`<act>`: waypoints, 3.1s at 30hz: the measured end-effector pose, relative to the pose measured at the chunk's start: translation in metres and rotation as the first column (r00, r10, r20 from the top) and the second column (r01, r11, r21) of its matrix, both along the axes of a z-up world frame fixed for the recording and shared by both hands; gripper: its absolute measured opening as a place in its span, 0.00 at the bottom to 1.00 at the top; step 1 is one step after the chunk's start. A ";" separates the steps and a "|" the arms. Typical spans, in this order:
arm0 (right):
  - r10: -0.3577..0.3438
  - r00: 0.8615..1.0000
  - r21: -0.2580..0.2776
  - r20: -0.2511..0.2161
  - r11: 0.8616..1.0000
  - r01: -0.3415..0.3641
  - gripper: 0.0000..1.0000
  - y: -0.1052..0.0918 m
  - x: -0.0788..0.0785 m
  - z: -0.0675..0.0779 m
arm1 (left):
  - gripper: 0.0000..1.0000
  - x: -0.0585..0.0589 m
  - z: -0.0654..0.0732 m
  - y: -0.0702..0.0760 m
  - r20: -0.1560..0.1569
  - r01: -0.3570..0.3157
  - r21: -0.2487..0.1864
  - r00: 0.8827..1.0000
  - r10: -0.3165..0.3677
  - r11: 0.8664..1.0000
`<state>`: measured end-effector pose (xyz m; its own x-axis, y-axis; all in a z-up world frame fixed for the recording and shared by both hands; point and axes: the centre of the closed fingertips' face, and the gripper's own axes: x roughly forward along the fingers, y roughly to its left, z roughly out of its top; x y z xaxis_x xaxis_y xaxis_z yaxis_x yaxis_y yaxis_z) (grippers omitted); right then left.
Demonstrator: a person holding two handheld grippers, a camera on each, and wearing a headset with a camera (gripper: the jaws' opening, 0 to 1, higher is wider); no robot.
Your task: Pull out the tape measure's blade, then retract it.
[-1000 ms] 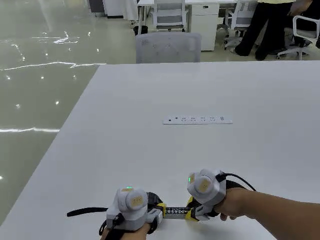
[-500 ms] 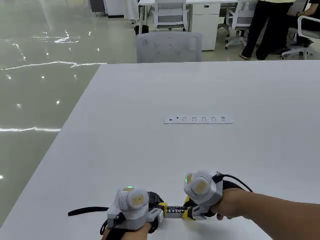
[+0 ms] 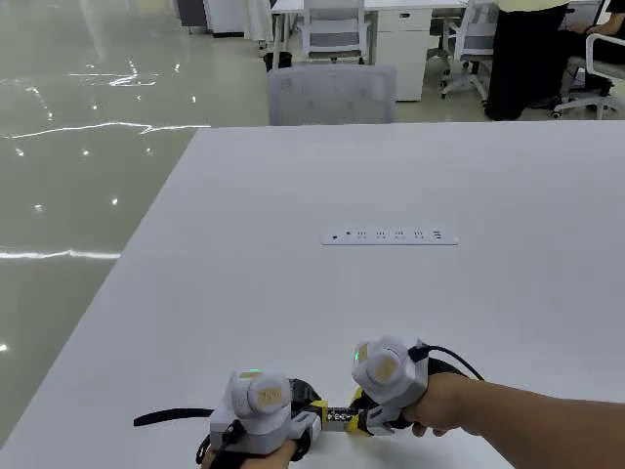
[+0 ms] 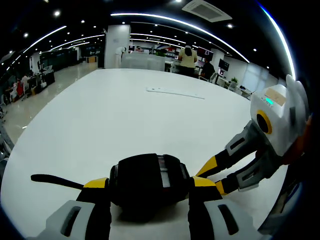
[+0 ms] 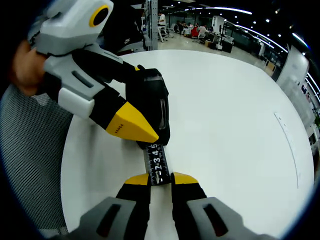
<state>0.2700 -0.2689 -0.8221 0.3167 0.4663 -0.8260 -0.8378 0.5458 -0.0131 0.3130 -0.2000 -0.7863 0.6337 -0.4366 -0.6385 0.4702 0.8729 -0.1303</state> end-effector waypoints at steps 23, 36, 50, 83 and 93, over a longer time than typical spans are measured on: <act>0.045 0.999 0.030 0.030 0.998 -0.046 0.14 0.030 0.013 0.002 | 0.59 0.001 -0.001 0.000 -0.009 0.002 -0.007 1.000 -0.002 1.000; 0.056 0.998 0.014 0.024 0.998 -0.056 0.14 0.026 0.009 0.002 | 0.59 0.000 -0.001 0.000 -0.008 0.000 -0.009 1.000 0.000 1.000; 0.063 0.998 0.018 0.020 0.998 -0.063 0.14 0.031 0.011 0.001 | 0.60 0.000 0.000 0.001 -0.014 -0.001 -0.019 1.000 0.000 1.000; -0.262 0.964 0.148 0.043 0.956 0.253 0.49 -0.020 -0.023 0.032 | 1.00 -0.011 0.042 0.035 0.118 0.399 -0.102 0.914 -0.387 0.911; -0.345 0.932 0.192 0.110 0.927 0.321 0.58 -0.053 -0.054 0.060 | 1.00 -0.012 0.058 0.056 0.127 0.470 -0.136 0.881 -0.455 0.872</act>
